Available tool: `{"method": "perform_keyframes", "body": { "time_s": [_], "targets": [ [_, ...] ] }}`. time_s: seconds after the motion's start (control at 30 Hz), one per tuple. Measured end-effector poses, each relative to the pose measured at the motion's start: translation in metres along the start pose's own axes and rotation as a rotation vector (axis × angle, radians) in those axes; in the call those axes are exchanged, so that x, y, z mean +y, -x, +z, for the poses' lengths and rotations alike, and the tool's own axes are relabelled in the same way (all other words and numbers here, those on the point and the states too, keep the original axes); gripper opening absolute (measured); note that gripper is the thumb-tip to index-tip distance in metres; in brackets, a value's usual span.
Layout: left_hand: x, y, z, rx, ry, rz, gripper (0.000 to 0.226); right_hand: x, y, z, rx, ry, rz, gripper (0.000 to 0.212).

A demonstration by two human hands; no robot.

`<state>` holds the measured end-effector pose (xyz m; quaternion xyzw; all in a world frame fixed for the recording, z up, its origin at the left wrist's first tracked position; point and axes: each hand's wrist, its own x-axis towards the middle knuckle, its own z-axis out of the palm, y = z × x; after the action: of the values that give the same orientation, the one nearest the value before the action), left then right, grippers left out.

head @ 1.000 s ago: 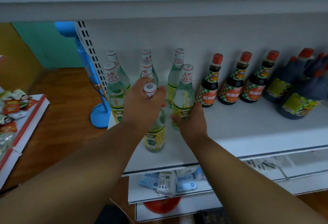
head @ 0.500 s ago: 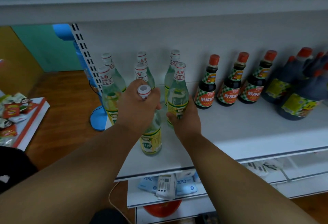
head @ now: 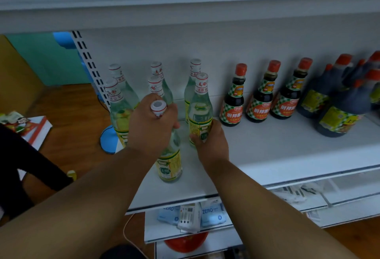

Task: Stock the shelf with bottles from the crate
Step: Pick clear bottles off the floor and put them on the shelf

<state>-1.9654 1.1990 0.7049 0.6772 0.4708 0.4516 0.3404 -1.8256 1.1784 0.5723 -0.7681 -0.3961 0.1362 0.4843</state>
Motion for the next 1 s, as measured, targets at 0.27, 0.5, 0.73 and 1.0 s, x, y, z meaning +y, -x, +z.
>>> {"method": "perform_keyframes", "body": {
  "time_s": [0.27,0.5,0.73,1.0],
  "targets": [
    [-0.003,-0.001,0.0,-0.013,0.028,0.02,0.02,-0.002,0.0,0.0,-0.012,-0.004,0.014,0.058],
    [-0.007,-0.005,-0.001,-0.032,0.008,0.029,0.02,-0.004,0.032,-0.002,0.16,0.073,-0.011,0.04],
    [-0.053,0.036,-0.005,-0.028,0.026,0.027,0.03,-0.021,0.068,0.001,-0.319,-0.109,-0.237,0.054],
    [-0.093,0.081,-0.01,0.004,0.081,-0.091,0.048,-0.028,0.068,0.004,-0.477,-0.068,-0.265,0.036]
  ]
}}
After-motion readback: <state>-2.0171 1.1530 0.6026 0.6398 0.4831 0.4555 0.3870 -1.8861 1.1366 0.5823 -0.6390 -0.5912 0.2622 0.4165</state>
